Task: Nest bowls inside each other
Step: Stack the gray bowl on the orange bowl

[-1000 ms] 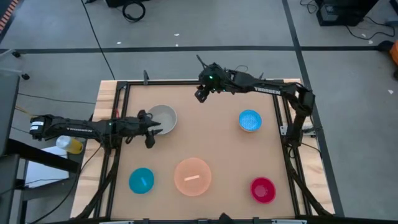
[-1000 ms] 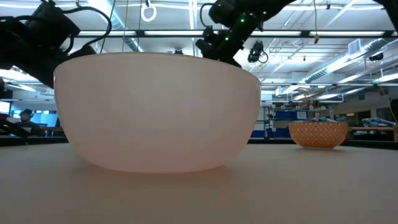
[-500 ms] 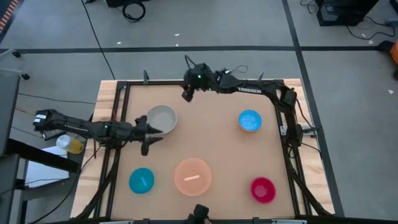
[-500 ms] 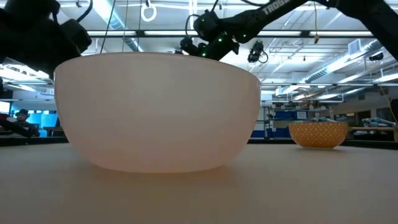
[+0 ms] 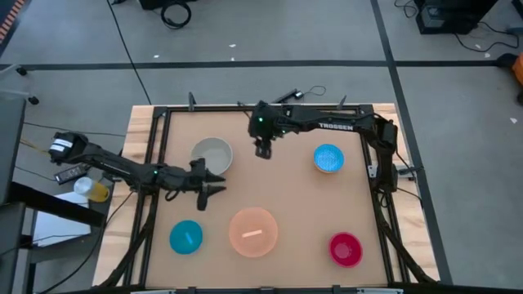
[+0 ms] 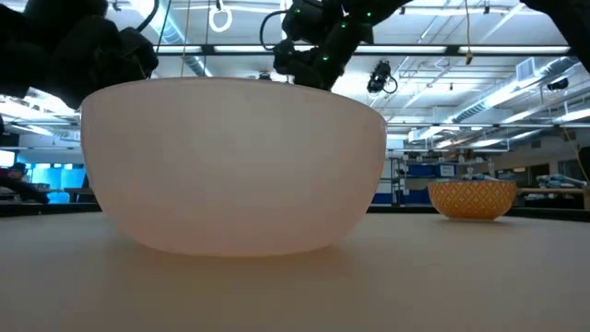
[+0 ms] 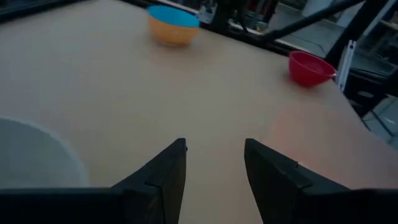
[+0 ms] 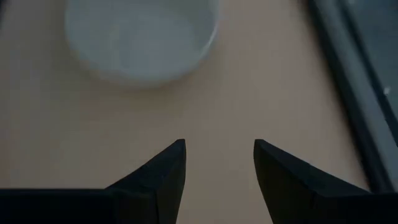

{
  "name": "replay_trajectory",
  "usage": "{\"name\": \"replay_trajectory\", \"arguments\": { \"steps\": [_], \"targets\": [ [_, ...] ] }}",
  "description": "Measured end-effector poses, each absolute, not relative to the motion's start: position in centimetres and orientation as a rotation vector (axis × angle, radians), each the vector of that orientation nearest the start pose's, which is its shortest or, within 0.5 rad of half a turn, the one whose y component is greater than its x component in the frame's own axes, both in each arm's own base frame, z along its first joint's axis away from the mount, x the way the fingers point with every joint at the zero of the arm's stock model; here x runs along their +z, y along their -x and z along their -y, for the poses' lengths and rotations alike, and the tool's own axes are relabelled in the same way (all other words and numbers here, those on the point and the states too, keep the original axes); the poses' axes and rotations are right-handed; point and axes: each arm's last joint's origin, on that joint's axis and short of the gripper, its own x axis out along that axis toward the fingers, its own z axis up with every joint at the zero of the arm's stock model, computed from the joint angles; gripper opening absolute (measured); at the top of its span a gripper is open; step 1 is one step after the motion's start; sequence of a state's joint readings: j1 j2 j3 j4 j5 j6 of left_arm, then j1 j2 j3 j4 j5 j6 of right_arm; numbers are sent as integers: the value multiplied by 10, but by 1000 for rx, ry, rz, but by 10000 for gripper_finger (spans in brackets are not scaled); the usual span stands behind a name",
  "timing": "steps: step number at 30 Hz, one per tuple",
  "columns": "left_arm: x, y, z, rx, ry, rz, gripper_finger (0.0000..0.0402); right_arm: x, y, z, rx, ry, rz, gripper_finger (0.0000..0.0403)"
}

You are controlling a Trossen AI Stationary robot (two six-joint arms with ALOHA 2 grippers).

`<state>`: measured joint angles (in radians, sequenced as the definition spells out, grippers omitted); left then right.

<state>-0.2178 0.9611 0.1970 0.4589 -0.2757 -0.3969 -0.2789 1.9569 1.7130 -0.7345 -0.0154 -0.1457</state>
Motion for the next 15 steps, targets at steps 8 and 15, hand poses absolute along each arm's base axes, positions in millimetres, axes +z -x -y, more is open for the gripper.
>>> {"name": "replay_trajectory", "arguments": {
  "steps": [8, 15],
  "targets": [
    [194, -223, 56, 42, 167, -358, 169, 264, -397, 103, -182, 40, -1143, 195],
    [195, -249, 52, 129, 88, -658, 196, 259, -383, 97, -253, -85, -1290, 195]
  ]
}}
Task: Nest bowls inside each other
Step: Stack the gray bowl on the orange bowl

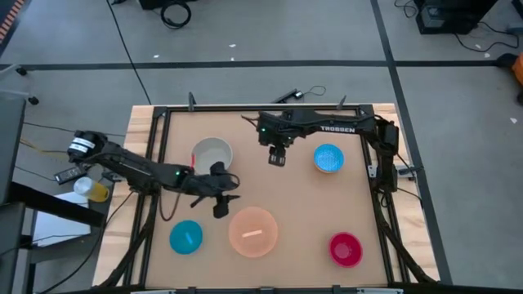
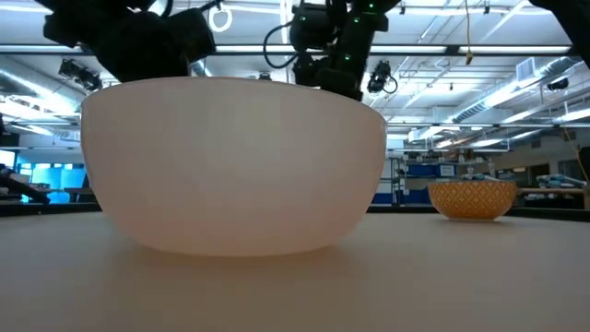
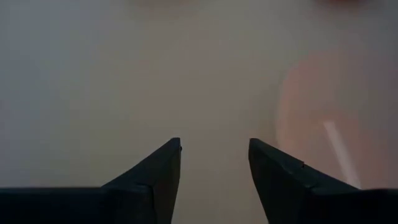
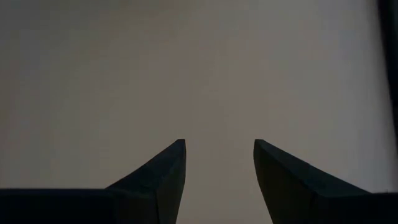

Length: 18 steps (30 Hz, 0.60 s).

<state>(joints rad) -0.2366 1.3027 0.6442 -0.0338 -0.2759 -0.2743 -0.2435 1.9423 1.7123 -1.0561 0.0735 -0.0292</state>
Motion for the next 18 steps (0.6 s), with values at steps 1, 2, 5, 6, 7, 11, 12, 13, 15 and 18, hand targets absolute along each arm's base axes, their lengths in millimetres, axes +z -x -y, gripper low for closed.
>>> {"name": "replay_trajectory", "arguments": {
  "steps": [1, 2, 5, 6, 7, 11, 12, 13, 15, 18],
  "targets": [
    [195, -252, 52, 131, 89, -661, 200, 257, -381, 95, -274, -91, -1316, 195],
    [196, -255, 52, 127, 94, -656, 203, 255, -379, 91, -296, -86, -1339, 195],
    [201, -261, 56, 52, 139, -635, 208, 243, -368, 74, -334, -59, -1381, 195],
    [203, -263, 57, 20, 159, -621, 209, 239, -363, 67, -342, -60, -1386, 195],
    [204, -264, 59, -2, 177, -614, 209, 235, -358, 61, -353, -62, -1384, 195],
    [197, -267, 63, -21, 248, -636, 208, 229, -336, 39, -377, -109, -1286, 195],
    [192, -267, 64, -9, 256, -662, 208, 229, -332, 35, -375, -119, -1244, 195],
    [189, -269, 63, 13, 266, -669, 208, 231, -328, 31, -372, -127, -1206, 195],
    [181, -270, 63, 56, 274, -704, 208, 237, -321, 25, -363, -149, -1146, 195],
    [170, -273, 64, 65, 281, -742, 208, 248, -314, 18, -377, -201, -1066, 195]
  ]
}}
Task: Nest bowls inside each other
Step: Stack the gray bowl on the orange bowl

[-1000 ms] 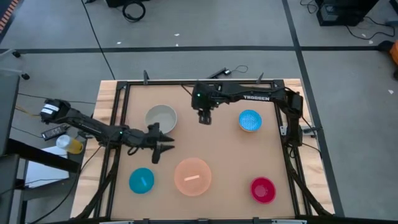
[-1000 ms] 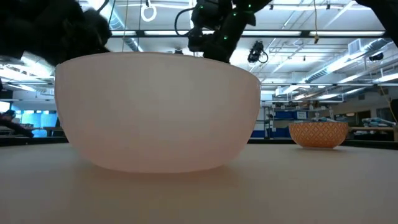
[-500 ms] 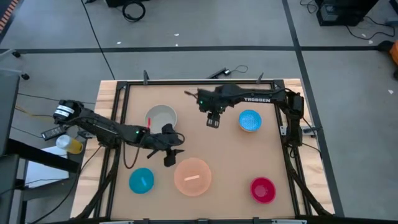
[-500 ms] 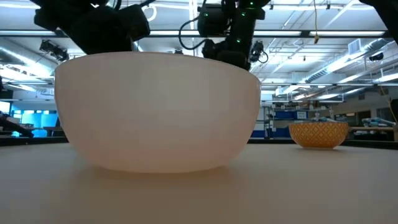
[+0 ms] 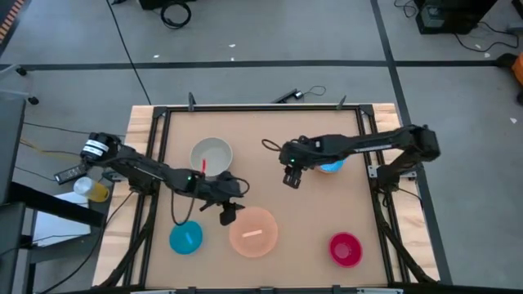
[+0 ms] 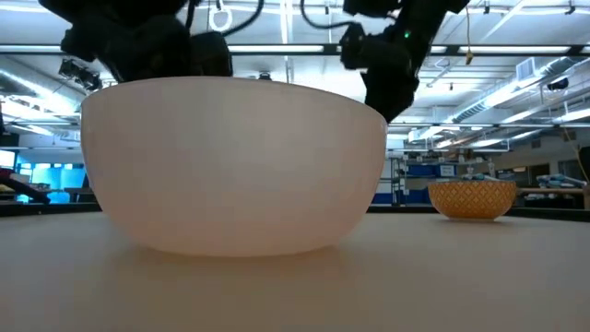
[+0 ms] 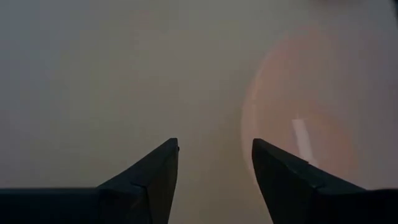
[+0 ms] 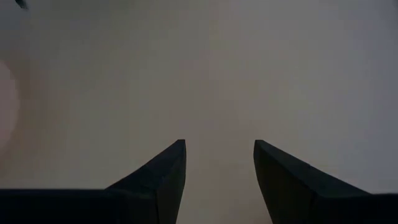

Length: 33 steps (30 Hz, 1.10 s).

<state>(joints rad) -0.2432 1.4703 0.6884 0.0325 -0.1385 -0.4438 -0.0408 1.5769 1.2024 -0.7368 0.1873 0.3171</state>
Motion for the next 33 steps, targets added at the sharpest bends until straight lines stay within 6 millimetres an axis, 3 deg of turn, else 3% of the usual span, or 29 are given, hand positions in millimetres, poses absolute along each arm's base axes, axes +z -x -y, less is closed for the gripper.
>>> {"name": "replay_trajectory", "arguments": {
  "steps": [6, 10, 17, 20, 26, 33],
  "targets": [
    [156, -276, 72, -2, 283, -806, 204, 256, -312, 8, -425, -224, -978, 195],
    [151, -276, 75, -3, 235, -819, 172, 258, -317, 10, -440, -234, -925, 195],
    [169, -273, 52, 112, 241, -756, 112, 258, -317, 15, -471, -225, -919, 195],
    [181, -267, 39, 167, 274, -740, 113, 256, -312, 14, -489, -226, -963, 195],
    [204, -246, 24, 231, 327, -748, 139, 251, -301, -10, -518, -151, -1063, 195],
    [215, -219, 11, 404, 280, -793, 178, 255, -308, -15, -511, -41, -971, 195]
  ]
}}
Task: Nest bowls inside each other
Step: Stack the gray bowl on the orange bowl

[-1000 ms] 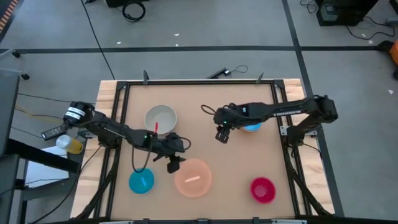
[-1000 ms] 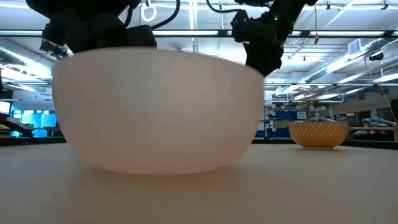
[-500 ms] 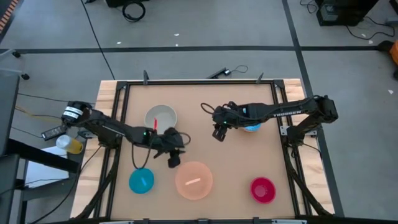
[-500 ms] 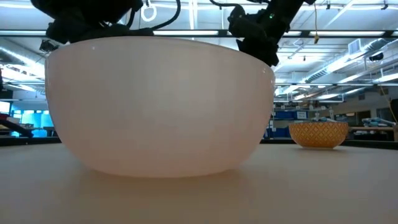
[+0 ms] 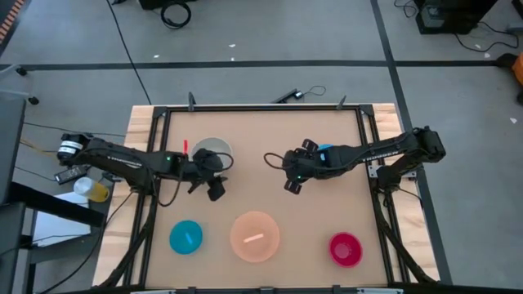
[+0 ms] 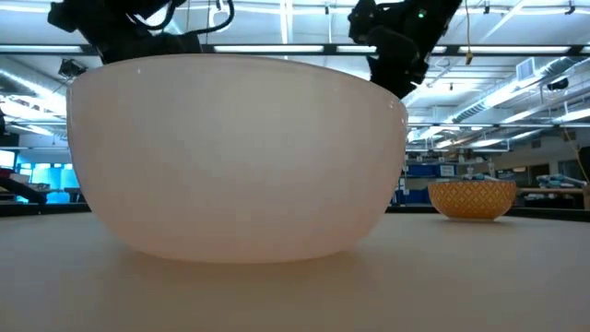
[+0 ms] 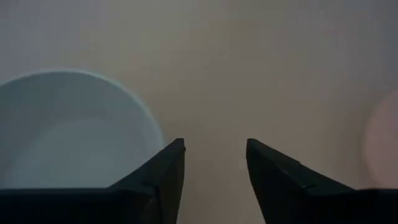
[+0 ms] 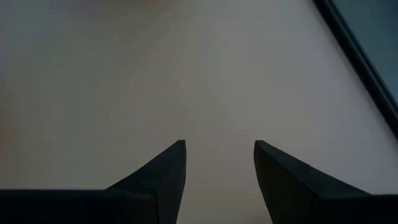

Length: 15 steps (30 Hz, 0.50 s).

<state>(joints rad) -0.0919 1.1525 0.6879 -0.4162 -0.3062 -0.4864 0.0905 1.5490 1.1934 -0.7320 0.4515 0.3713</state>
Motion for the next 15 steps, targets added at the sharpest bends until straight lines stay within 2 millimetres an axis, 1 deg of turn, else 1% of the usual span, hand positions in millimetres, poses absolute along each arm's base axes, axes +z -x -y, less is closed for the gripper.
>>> {"name": "replay_trajectory", "arguments": {
  "steps": [2, 5, 7, 10, 13, 15],
  "targets": [
    [208, -215, 9, 423, 262, -836, 183, 257, -311, -10, -505, -40, -947, 195],
    [193, -216, 5, 450, 235, -890, 185, 257, -312, -4, -498, -42, -954, 195],
    [183, -215, 2, 479, 200, -944, 185, 256, -311, -2, -497, -37, -969, 195],
    [173, -215, -2, 549, 154, -986, 184, 256, -310, -2, -497, -31, -978, 195],
    [166, -219, -3, 563, 118, -1012, 168, 256, -310, -2, -492, -17, -979, 195],
    [162, -221, -2, 552, 97, -1024, 142, 256, -311, -1, -492, -14, -978, 195]
  ]
}}
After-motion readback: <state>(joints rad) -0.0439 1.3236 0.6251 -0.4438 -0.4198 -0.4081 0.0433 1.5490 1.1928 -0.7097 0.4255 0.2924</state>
